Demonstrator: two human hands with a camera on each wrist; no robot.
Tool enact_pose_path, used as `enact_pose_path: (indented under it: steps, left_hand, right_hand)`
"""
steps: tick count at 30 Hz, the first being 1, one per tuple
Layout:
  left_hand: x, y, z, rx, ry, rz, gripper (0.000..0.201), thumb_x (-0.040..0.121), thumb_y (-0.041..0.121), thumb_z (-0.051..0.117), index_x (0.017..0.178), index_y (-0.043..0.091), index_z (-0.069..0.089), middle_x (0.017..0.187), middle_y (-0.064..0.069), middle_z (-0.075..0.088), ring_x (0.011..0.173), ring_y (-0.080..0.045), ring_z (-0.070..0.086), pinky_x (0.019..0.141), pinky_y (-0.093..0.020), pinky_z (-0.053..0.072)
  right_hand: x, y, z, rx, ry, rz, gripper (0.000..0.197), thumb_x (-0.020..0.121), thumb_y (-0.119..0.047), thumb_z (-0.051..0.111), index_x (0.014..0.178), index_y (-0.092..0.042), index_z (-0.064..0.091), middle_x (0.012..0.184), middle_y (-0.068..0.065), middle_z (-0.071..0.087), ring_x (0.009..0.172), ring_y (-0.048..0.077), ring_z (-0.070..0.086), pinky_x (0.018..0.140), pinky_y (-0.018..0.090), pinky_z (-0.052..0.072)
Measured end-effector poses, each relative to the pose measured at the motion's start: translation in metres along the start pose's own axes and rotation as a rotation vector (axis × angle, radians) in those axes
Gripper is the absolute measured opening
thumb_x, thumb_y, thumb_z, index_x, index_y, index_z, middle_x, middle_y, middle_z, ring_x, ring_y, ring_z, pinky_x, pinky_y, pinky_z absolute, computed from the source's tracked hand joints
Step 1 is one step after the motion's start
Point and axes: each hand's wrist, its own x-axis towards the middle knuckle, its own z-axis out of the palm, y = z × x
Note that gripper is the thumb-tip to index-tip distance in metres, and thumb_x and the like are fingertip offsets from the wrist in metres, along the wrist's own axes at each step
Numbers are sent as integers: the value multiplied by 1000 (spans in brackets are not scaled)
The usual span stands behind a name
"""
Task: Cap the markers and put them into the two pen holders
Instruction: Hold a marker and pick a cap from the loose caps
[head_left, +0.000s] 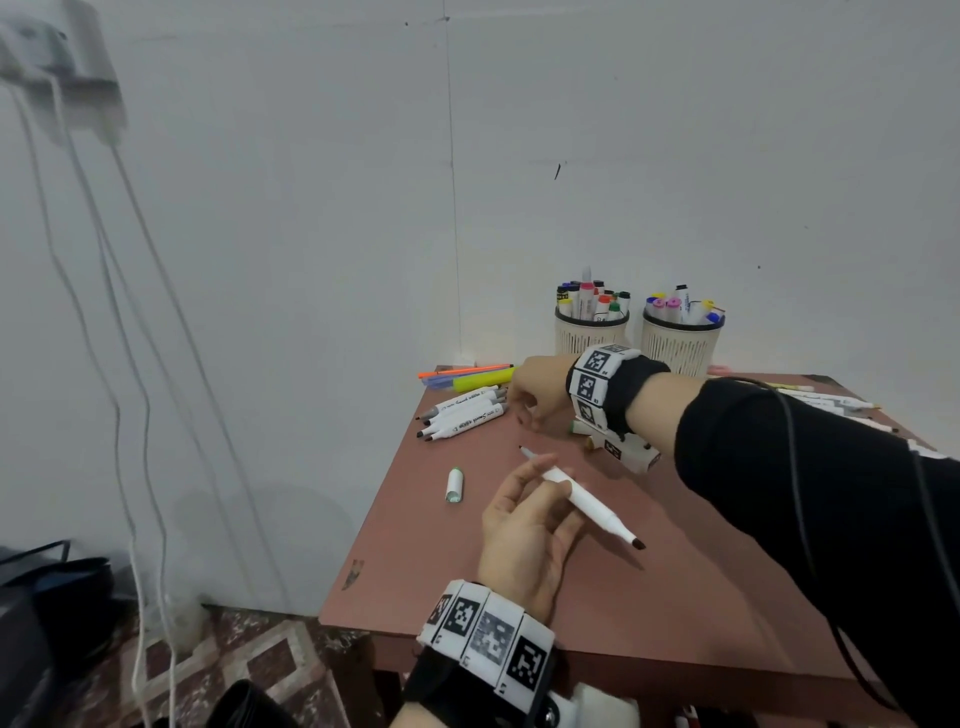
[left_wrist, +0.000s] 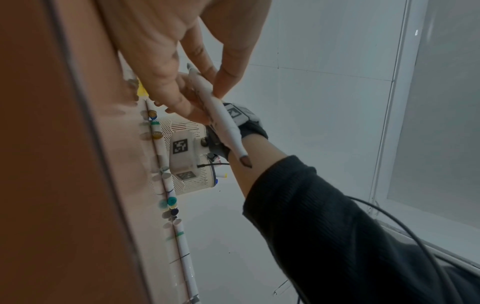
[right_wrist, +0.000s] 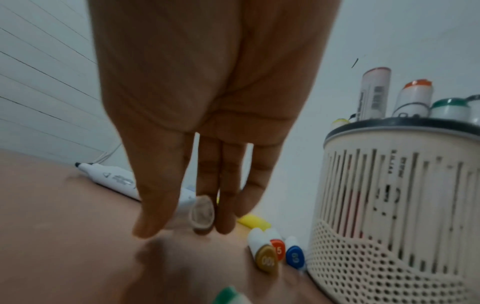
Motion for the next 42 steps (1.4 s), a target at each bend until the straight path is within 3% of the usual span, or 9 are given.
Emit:
enact_pose_path:
  steps: [3,9,16,20,23,26,30,36,42]
  left_hand:
    - [-1,0,1,-5,3,5,21,87,-12,50,94,4,62,86,-16,62,82,-26,61,77,-38,56]
    - [-3,1,2,7,2,9,21,88,-11,50,95,5,62,88,-17,61,82,-25,61,72,-35,57]
    - [-4,0,3,93,-24,33,21,88,-9,52,96,8,62,87,-12,62,75,-20,62,70,-32,57]
    - [-6,-2,5,157,-77,65,24,88,-9,52,101,8,62,86,-12,61,76,-18,62,70,-29,57]
    - [-7,-4,5,203,-117,86,30,87,-12,51,105,9,62,92,-15,61,82,-22,62,75,-31,56]
    - [-6,-4,5,222,-127,106,31,87,-13,50,105,9,62,101,-18,61,90,-26,61,79,-31,55]
    - [-5,-3,5,234,-129,136,38,82,-16,54,109,9,61,94,-14,61,81,-21,64,75,-31,57]
    - [-5,-2,5,242,-75,169,45,76,-21,58,108,10,60,102,-14,59,87,-22,62,69,-21,58]
    - [-5,-3,6,235,-64,193,37,81,-16,56,106,11,62,93,-14,64,74,-16,68,69,-23,58]
  right_hand:
    - [-16,3,-6,39,80,-3,13,78,-6,68,85,-13,61,67,-9,50,64,10,51,60,23,36]
    - [-71,4,-11,168,219,29,34,87,-11,61,120,-20,61,76,0,53,65,9,45,56,19,33]
    - [-154,-12,0,346,389,88,28,86,-14,63,112,-25,67,89,-8,57,81,7,52,63,5,37]
    - [-194,-29,14,501,510,125,22,84,-17,68,101,-31,68,79,-18,57,75,1,52,62,8,38]
    - [-214,-38,29,673,606,150,23,79,-18,73,91,-37,66,88,-9,66,79,4,58,70,18,47]
    - [-228,-48,43,885,723,221,23,77,-13,75,92,-28,67,94,1,66,79,13,60,75,27,50]
    - [-235,-60,64,1290,869,241,28,76,0,74,94,-17,62,91,11,62,71,21,64,66,26,54]
    - [-229,-77,87,1563,1136,238,28,73,7,74,90,-14,66,81,5,63,64,6,61,60,17,49]
    - [-209,-80,108,1886,1300,351,23,76,2,72,95,-7,65,84,14,69,65,12,65,60,19,52]
